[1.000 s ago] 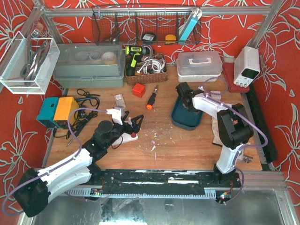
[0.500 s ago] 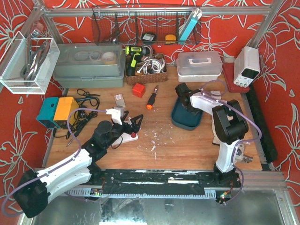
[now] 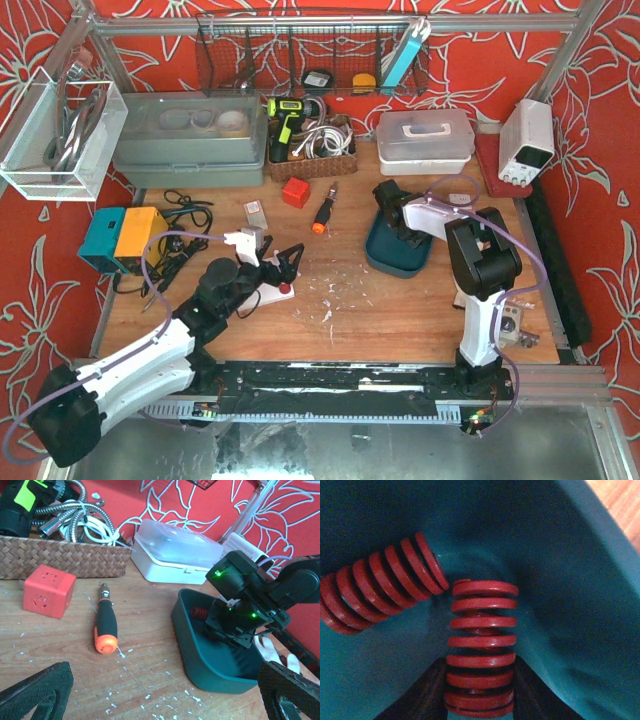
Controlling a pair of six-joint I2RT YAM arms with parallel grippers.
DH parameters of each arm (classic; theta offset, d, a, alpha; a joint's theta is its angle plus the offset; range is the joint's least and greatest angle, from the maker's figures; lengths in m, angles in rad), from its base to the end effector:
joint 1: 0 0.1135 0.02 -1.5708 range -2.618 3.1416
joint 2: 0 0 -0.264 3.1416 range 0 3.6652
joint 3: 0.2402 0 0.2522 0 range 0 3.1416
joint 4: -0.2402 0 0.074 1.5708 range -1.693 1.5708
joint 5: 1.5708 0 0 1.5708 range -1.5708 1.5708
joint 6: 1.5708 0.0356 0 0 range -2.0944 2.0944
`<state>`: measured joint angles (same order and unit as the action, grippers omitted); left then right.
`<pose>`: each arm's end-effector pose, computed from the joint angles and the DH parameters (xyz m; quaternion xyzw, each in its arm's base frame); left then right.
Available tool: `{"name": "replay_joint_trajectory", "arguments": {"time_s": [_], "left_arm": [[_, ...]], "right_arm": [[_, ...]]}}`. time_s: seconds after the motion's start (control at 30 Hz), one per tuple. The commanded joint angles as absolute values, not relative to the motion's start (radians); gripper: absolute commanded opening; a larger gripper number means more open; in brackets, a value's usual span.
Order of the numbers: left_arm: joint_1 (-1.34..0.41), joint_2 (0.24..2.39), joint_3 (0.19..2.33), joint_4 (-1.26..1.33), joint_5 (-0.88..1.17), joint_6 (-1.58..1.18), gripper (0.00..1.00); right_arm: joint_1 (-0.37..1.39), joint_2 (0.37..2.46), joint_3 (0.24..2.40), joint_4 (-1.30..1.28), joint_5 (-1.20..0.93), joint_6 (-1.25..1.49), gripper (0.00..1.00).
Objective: Install the large spring
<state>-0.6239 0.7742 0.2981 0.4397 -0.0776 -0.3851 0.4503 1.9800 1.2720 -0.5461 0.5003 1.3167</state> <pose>0.1525 -0.1064 0.2351 0.0590 0.7174 -0.3108 0.6207 0.3522 0.1513 0.1420 0.4371 0.8520 -0.0370 0.2859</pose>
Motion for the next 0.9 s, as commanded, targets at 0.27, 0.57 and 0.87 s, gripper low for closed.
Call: {"name": "replay_joint_trajectory", "arguments": {"time_s": [0.27, 0.57, 0.87], "left_arm": [[-0.63, 0.737, 0.297, 0.439, -0.104, -0.37, 1.0], [-0.63, 0.733, 0.294, 0.428, -0.152, -0.397, 1.0], [-0.63, 0.796, 0.326, 0.384, -0.177, -0.439, 1.0]], "right_arm": [[0.443, 1.953, 1.282, -0.546, 0.515, 1.237, 0.21], [0.449, 1.853, 1.228, -0.48, 0.423, 1.078, 0.15], [0.48, 1.661, 1.082, -0.373, 0.346, 0.845, 0.11]]}}
